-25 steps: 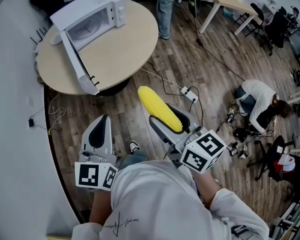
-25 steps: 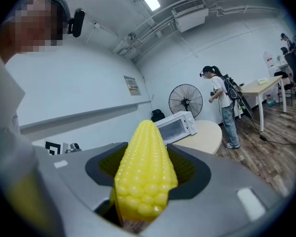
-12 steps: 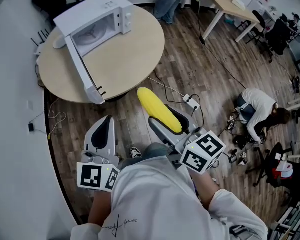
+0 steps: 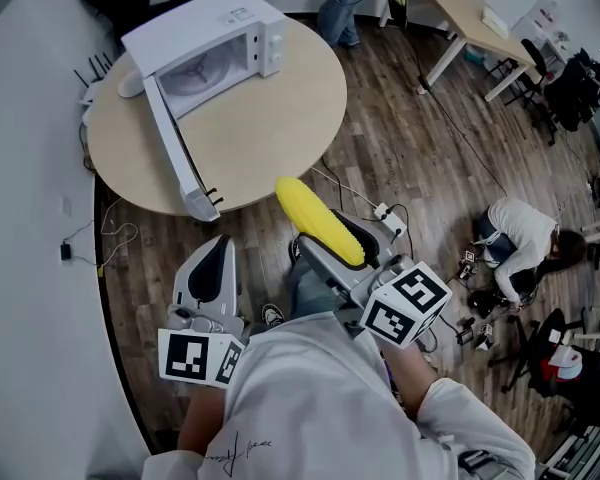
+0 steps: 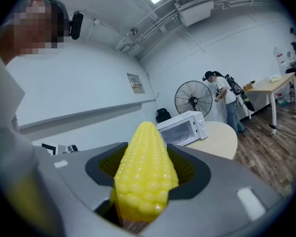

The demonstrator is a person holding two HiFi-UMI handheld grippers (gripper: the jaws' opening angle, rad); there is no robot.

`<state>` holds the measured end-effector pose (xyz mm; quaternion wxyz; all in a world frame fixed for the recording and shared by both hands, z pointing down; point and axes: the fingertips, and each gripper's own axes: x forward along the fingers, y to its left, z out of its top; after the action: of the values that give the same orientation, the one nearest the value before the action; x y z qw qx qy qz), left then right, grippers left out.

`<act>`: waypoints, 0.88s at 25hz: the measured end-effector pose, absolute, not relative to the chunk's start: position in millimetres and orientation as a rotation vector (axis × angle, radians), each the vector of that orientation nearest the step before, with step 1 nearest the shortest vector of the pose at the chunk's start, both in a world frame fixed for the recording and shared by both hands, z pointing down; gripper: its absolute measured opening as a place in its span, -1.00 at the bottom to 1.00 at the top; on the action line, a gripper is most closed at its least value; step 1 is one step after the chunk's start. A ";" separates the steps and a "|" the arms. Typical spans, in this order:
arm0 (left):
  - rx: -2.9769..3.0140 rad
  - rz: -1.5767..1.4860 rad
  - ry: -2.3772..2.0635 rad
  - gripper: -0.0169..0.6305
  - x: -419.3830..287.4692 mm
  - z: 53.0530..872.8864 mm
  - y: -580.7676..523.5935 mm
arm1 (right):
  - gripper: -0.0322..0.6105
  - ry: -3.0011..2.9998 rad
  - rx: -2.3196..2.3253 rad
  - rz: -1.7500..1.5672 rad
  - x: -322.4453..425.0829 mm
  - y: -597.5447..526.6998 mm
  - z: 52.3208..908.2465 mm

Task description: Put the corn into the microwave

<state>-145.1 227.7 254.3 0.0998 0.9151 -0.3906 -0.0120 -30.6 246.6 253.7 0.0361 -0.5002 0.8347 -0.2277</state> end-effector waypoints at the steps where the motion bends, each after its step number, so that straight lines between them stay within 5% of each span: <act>1: 2.705 -0.031 -1.163 -0.97 -143.7 254.5 223.2 | -0.08 2.566 -1.526 -0.699 -28.9 240.8 253.7; 22: 2.648 0.032 -1.312 -0.97 -88.2 258.3 103.9 | -0.08 2.649 -1.340 -0.741 23.8 102.0 262.7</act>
<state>-88.2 103.9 258.3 0.0931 0.8921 -0.4419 0.0109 23.8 102.0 262.7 0.0411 -0.4376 0.8651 -0.2419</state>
